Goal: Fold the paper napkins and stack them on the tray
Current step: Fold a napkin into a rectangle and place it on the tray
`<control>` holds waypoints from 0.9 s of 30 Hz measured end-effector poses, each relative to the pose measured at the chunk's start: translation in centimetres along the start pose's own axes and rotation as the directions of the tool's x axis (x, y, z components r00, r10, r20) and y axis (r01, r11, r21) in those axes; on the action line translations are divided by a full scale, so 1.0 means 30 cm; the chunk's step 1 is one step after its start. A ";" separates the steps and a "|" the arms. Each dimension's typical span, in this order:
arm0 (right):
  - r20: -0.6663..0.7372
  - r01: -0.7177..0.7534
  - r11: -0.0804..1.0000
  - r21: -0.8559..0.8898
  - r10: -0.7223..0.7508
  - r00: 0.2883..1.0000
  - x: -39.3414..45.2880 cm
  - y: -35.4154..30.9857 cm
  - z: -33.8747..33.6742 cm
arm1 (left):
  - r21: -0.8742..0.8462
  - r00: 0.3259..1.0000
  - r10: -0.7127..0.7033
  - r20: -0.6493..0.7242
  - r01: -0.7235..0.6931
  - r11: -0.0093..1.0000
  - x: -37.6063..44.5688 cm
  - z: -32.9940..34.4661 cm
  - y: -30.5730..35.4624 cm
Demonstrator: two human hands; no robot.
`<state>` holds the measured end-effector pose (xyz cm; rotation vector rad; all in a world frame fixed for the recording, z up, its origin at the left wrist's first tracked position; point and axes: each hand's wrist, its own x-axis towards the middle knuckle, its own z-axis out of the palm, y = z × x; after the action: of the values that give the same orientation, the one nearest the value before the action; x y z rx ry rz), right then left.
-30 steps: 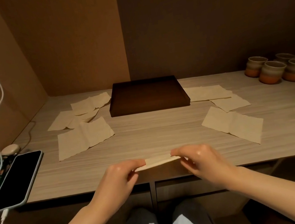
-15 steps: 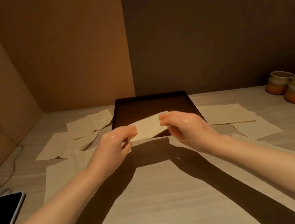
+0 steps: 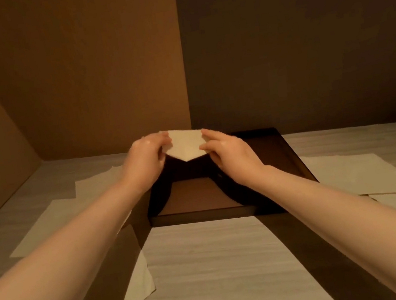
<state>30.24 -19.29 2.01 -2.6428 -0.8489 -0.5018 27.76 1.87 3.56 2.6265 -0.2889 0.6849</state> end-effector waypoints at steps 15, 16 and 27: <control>0.329 -0.019 0.997 -0.078 0.044 0.943 -0.065 -0.006 0.075 | 0.335 0.808 -0.080 0.583 -0.149 0.930 -0.081 0.082 0.035; 0.350 -0.017 0.996 -0.086 0.046 0.936 -0.060 -0.010 0.076 | 0.339 0.805 -0.083 0.588 -0.152 0.928 -0.076 0.082 0.034; 0.430 -0.086 0.983 -0.160 0.148 0.890 0.083 -0.009 0.139 | 0.435 0.820 -0.176 0.545 -0.097 0.895 0.035 0.152 -0.030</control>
<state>32.94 -16.19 -0.58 -2.9671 -0.7878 0.0864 30.84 0.58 0.17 3.2310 -0.2639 -0.1141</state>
